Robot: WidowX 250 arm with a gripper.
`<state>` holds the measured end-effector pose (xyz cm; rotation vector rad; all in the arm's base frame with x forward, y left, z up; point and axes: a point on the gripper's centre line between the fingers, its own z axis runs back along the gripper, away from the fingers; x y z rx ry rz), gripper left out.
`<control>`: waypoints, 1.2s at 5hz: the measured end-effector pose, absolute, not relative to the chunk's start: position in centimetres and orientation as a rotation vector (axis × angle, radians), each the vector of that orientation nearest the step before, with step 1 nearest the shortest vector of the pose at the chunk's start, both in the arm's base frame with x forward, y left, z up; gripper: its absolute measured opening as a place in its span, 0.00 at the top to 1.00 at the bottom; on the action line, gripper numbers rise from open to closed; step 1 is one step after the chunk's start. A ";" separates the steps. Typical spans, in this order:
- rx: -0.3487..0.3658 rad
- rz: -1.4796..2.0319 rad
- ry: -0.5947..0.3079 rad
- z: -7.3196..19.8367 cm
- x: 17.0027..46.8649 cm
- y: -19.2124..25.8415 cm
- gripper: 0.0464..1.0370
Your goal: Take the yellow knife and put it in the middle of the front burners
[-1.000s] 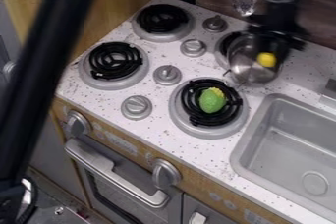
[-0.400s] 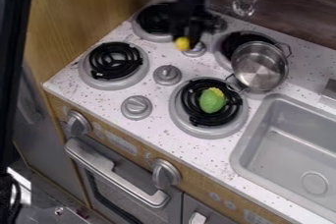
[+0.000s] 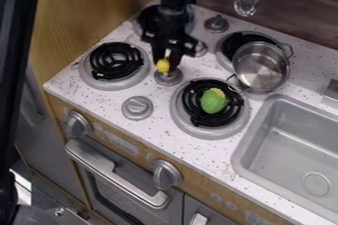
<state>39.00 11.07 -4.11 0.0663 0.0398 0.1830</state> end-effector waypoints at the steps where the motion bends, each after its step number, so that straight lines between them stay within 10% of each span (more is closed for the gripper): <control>1: 0.060 0.210 0.046 -4.8 38.4 12.0 0.67; 3: 0.027 0.220 0.072 -6.3 37.4 12.4 0.65; 5: -0.005 0.123 0.023 -4.0 37.6 10.2 0.08; 6: 0.021 0.072 -0.002 -0.9 36.9 7.4 0.04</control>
